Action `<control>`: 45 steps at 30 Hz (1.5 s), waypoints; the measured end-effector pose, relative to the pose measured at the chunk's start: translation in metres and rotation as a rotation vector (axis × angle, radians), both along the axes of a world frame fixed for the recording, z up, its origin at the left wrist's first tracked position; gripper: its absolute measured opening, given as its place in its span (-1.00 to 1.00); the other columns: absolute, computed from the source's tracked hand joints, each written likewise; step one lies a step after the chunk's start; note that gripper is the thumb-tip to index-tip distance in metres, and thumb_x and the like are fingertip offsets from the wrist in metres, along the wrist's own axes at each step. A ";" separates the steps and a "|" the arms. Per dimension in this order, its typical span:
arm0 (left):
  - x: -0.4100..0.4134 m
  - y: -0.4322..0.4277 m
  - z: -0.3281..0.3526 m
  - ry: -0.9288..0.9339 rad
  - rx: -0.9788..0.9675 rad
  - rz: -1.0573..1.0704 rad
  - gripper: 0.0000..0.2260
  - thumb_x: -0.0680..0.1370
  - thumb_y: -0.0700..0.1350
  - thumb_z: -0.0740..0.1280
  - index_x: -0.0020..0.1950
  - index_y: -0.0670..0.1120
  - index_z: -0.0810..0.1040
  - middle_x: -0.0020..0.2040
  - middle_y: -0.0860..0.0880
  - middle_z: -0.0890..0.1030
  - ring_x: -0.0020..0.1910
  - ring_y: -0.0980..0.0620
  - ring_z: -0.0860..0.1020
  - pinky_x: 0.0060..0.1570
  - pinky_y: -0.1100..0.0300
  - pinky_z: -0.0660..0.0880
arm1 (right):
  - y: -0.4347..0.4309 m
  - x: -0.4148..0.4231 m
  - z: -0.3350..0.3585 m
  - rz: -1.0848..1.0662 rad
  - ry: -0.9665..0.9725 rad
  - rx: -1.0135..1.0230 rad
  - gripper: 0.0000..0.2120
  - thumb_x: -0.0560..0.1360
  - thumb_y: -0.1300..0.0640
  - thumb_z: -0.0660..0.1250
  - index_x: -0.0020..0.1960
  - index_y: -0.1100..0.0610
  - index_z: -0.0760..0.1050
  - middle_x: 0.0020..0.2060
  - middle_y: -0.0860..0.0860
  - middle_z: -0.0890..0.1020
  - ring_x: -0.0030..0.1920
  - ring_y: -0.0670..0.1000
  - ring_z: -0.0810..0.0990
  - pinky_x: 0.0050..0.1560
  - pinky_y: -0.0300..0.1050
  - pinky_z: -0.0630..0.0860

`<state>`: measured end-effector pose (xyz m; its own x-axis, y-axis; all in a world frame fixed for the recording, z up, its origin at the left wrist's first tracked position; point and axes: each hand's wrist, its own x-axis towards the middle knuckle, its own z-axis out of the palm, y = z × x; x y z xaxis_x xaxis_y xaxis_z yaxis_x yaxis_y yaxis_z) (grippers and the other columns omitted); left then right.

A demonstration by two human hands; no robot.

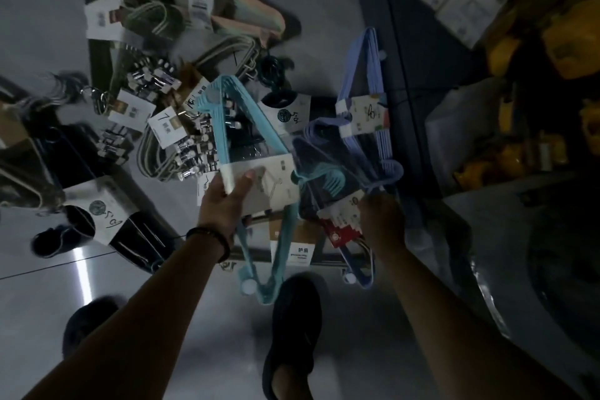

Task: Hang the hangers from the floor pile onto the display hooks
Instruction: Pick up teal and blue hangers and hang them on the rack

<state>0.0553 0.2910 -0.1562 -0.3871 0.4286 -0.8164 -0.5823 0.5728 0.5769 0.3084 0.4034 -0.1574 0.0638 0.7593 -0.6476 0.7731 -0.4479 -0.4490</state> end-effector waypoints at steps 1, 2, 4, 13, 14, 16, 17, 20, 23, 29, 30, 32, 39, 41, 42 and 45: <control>-0.004 -0.005 -0.005 0.042 -0.010 -0.038 -0.62 0.56 0.10 0.47 0.31 -0.04 0.59 0.11 -0.08 0.72 -0.04 -0.07 0.72 -0.06 -0.11 0.71 | 0.001 0.007 -0.010 0.041 -0.130 0.101 -0.87 0.56 0.17 0.36 0.09 0.18 0.55 -0.10 0.04 0.63 -0.06 0.10 0.63 -0.20 -0.18 0.48; -0.006 -0.011 -0.008 0.077 -0.023 -0.086 -0.60 0.55 0.12 0.47 0.31 -0.04 0.59 0.11 -0.09 0.72 -0.05 -0.05 0.72 -0.07 -0.05 0.71 | 0.002 0.012 -0.023 0.059 -0.182 0.150 -0.77 0.52 0.15 0.43 0.14 0.18 0.54 -0.03 0.05 0.65 -0.03 0.10 0.66 -0.20 -0.16 0.54; -0.004 -0.024 -0.018 0.089 -0.053 -0.172 -0.54 0.51 0.19 0.50 0.30 -0.02 0.58 0.13 -0.10 0.69 0.03 -0.10 0.68 -0.02 -0.08 0.70 | 0.009 0.015 -0.042 0.018 -0.123 0.096 -0.53 0.44 0.04 0.55 0.27 0.16 0.52 0.12 0.01 0.65 0.08 0.08 0.66 0.02 0.03 0.66; 0.018 -0.072 -0.043 0.075 -0.160 -0.227 -0.73 0.62 0.07 0.39 0.28 0.02 0.55 0.11 -0.14 0.66 0.02 -0.19 0.65 -0.23 -0.01 0.67 | 0.019 0.025 -0.080 -0.046 -0.013 -0.255 -0.53 0.32 -0.05 0.68 0.07 0.21 0.66 -0.02 0.15 0.74 -0.21 0.10 0.72 -0.26 -0.04 0.67; 0.018 -0.075 -0.044 0.066 -0.179 -0.215 -0.74 0.62 0.08 0.40 0.27 0.04 0.55 0.10 -0.14 0.66 0.04 -0.20 0.65 -0.11 -0.13 0.67 | 0.018 0.021 -0.072 -0.033 -0.024 -0.249 -0.63 0.38 0.01 0.65 0.04 0.23 0.66 -0.02 0.15 0.73 -0.22 0.09 0.69 -0.28 -0.09 0.62; 0.017 -0.080 -0.045 0.056 -0.196 -0.228 -0.77 0.63 0.07 0.39 0.25 0.04 0.55 0.09 -0.13 0.66 0.05 -0.20 0.64 0.01 -0.24 0.65 | 0.017 0.020 -0.069 -0.017 -0.017 -0.200 -0.68 0.43 0.03 0.62 0.06 0.17 0.64 0.02 0.09 0.71 -0.15 0.10 0.67 -0.20 -0.06 0.60; 0.017 -0.082 -0.043 0.062 -0.193 -0.243 -0.77 0.63 0.06 0.39 0.25 0.03 0.54 0.09 -0.13 0.66 0.06 -0.20 0.63 0.02 -0.23 0.65 | 0.015 0.019 -0.067 -0.008 0.000 -0.151 -0.65 0.43 0.02 0.61 0.11 0.15 0.63 0.04 0.06 0.69 -0.08 0.12 0.67 -0.13 0.00 0.62; 0.018 -0.086 -0.039 0.085 -0.193 -0.247 -0.76 0.62 0.06 0.41 0.24 0.01 0.55 0.09 -0.13 0.67 0.07 -0.22 0.63 0.01 -0.24 0.66 | 0.009 0.010 -0.048 0.054 0.014 0.017 -0.63 0.35 -0.16 0.55 -0.04 0.10 0.64 -0.12 0.05 0.71 -0.09 0.19 0.69 -0.05 0.22 0.66; 0.013 -0.076 -0.043 0.119 -0.238 -0.251 -0.69 0.61 0.08 0.41 0.25 -0.07 0.55 0.12 -0.14 0.67 0.08 -0.22 0.66 -0.04 -0.23 0.69 | 0.011 0.004 -0.029 0.083 0.134 0.133 -0.63 0.37 -0.13 0.51 -0.06 0.17 0.62 -0.20 0.10 0.70 -0.15 0.17 0.69 -0.06 0.15 0.65; 0.031 -0.041 -0.024 0.671 -0.501 -0.397 -0.39 0.52 0.15 0.48 0.39 -0.12 0.31 0.34 -0.22 0.40 0.28 -0.28 0.44 0.19 -0.18 0.50 | 0.014 -0.037 0.041 -0.059 0.522 -0.244 -0.86 0.57 0.15 0.47 0.07 0.21 0.67 -0.11 0.14 0.77 -0.13 0.17 0.77 -0.24 -0.04 0.64; 0.029 -0.036 -0.007 0.876 -0.424 -0.372 -0.37 0.48 0.13 0.51 0.37 -0.13 0.32 0.32 -0.22 0.38 0.28 -0.26 0.40 0.21 -0.18 0.44 | 0.013 -0.043 0.050 -0.031 0.533 -0.293 -0.85 0.57 0.15 0.46 0.09 0.21 0.68 -0.10 0.14 0.77 -0.12 0.16 0.77 -0.23 -0.04 0.64; 0.010 -0.026 0.029 1.222 -0.098 -0.378 -0.35 0.43 0.11 0.52 0.37 -0.18 0.37 0.32 -0.22 0.38 0.28 -0.22 0.36 0.26 -0.08 0.36 | 0.015 -0.051 0.063 0.059 0.520 -0.343 -0.86 0.55 0.17 0.48 0.07 0.21 0.68 -0.11 0.12 0.77 -0.12 0.14 0.77 -0.22 -0.05 0.65; -0.071 -0.001 0.065 1.188 0.090 -1.488 -0.47 0.57 0.35 0.24 0.44 0.08 0.47 0.19 -0.08 0.67 0.06 -0.07 0.62 0.16 -0.02 0.56 | 0.012 -0.095 0.078 0.570 0.334 -0.480 -0.71 0.40 0.06 0.64 0.04 0.13 0.67 -0.09 0.07 0.75 -0.06 0.08 0.74 0.02 0.08 0.68; -0.080 -0.011 0.049 0.967 0.060 -1.462 -0.66 0.66 0.22 0.15 0.31 0.12 0.54 -0.08 -0.03 0.69 -0.20 0.01 0.62 -0.14 0.09 0.60 | 0.005 -0.113 0.083 0.633 0.338 -0.468 -0.74 0.43 0.07 0.62 0.06 0.05 0.64 -0.09 0.00 0.74 -0.12 -0.04 0.73 -0.11 -0.10 0.64; -0.083 -0.018 0.041 0.923 0.045 -1.428 -0.71 0.69 0.17 0.15 0.28 0.12 0.56 -0.16 0.00 0.66 -0.27 0.04 0.61 -0.21 0.11 0.60 | 0.001 -0.119 0.083 0.636 0.334 -0.430 -0.70 0.43 0.05 0.61 0.10 0.01 0.61 -0.05 -0.04 0.73 -0.13 -0.09 0.72 -0.14 -0.17 0.62; -0.090 -0.046 0.030 0.822 -0.067 -1.272 -0.75 0.71 0.12 0.20 0.23 0.06 0.60 -0.27 0.04 0.59 -0.34 0.07 0.55 -0.35 0.19 0.43 | -0.016 -0.124 0.081 0.683 0.146 0.022 -0.41 0.42 -0.22 0.50 0.34 0.03 0.47 0.16 -0.02 0.63 0.09 -0.02 0.65 0.05 -0.02 0.65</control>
<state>-0.0348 0.2452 -0.1263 -0.1434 0.7906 -0.5953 0.7667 0.4691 0.4383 0.1846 0.3874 -0.0767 -0.5192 0.6113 -0.5973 0.8093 0.1271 -0.5734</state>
